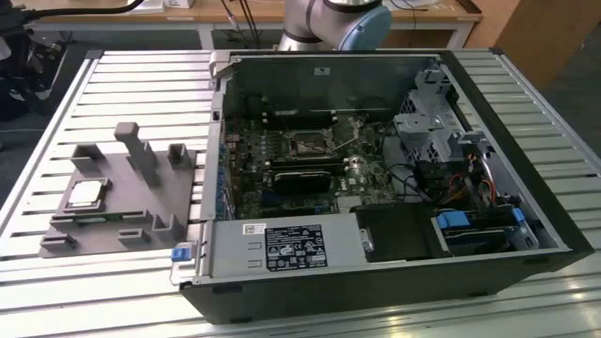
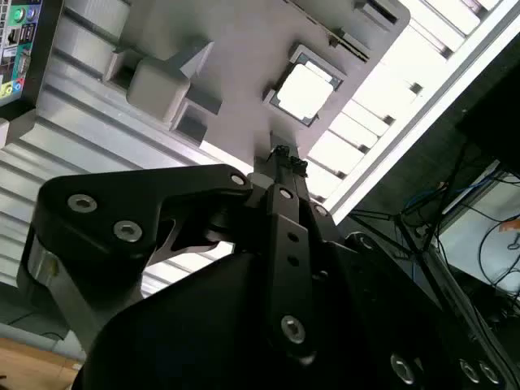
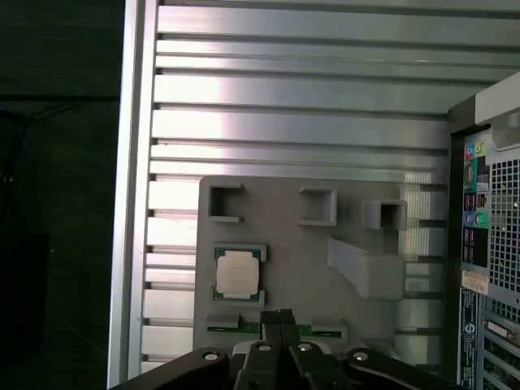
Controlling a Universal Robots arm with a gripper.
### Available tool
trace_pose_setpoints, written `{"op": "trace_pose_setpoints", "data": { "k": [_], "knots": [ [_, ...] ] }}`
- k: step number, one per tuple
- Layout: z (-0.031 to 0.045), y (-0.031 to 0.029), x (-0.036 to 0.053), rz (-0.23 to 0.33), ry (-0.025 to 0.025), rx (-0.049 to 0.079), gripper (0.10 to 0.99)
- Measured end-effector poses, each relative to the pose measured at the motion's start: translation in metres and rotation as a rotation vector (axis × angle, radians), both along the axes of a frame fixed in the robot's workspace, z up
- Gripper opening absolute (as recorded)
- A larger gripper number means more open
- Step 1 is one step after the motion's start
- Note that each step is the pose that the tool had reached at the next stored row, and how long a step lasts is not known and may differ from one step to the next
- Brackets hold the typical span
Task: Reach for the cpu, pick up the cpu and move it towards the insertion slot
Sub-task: 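Reach for the cpu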
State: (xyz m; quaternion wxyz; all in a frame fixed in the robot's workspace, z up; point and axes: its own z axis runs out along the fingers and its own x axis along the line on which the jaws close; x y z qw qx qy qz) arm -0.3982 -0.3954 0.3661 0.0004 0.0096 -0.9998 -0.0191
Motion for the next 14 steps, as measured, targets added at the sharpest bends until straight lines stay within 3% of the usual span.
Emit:
{"op": "trace_pose_setpoints", "data": {
  "k": [14],
  "knots": [
    [-0.0003, -0.0015, -0.0033, 0.000, 0.0000, 0.000, 0.106]
  ]
}}
